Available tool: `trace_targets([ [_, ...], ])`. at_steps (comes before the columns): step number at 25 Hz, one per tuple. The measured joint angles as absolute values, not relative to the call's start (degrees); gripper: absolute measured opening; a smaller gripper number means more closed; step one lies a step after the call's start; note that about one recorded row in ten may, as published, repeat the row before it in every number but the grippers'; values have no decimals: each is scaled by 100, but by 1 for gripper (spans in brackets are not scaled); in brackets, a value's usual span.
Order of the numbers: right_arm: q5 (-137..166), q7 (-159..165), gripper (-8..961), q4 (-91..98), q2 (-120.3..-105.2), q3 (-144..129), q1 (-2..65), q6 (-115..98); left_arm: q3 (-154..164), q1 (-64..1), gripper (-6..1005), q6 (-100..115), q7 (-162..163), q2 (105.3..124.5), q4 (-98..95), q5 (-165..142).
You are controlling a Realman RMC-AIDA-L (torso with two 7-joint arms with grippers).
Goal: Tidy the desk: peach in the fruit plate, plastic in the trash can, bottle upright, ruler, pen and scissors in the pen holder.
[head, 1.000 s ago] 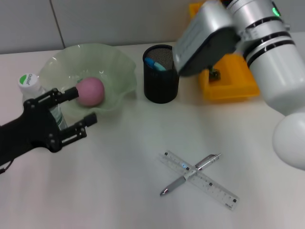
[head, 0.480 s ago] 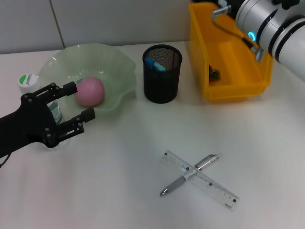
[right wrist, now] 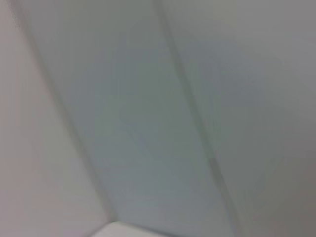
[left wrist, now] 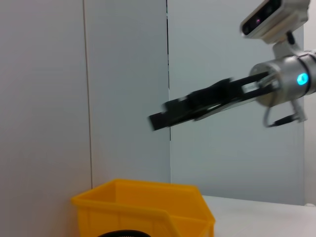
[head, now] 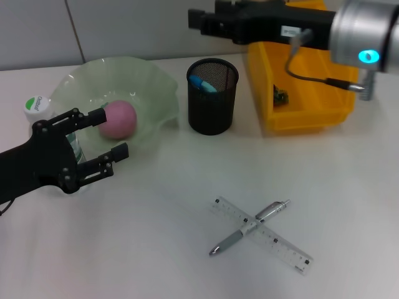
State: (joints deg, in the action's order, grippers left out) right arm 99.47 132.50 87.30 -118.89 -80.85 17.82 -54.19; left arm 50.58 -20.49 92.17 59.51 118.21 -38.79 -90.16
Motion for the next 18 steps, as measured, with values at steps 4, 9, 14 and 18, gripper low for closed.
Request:
trace_targets([
  [4, 9957, 13268, 641, 8676, -11809, -6918, 2190, -7729, 5079, -2053, 743, 9220, 6003, 11822, -3934, -9067],
  [9, 10849, 13749, 640, 8622, -11589, -6501, 2727, -9172, 5429, -1940, 758, 9266, 6271, 11794, -4122, -9247],
  [14, 11984, 14184, 639, 8151, -11538, -6484, 3451, -9970, 5541, -1925, 772, 9286, 6857, 11817, -4562, -10047],
  [18, 12621, 14378, 638, 7828, -11544, -6500, 3879, -10272, 5765, -1986, 783, 9306, 7375, 11833, -4947, -10581],
])
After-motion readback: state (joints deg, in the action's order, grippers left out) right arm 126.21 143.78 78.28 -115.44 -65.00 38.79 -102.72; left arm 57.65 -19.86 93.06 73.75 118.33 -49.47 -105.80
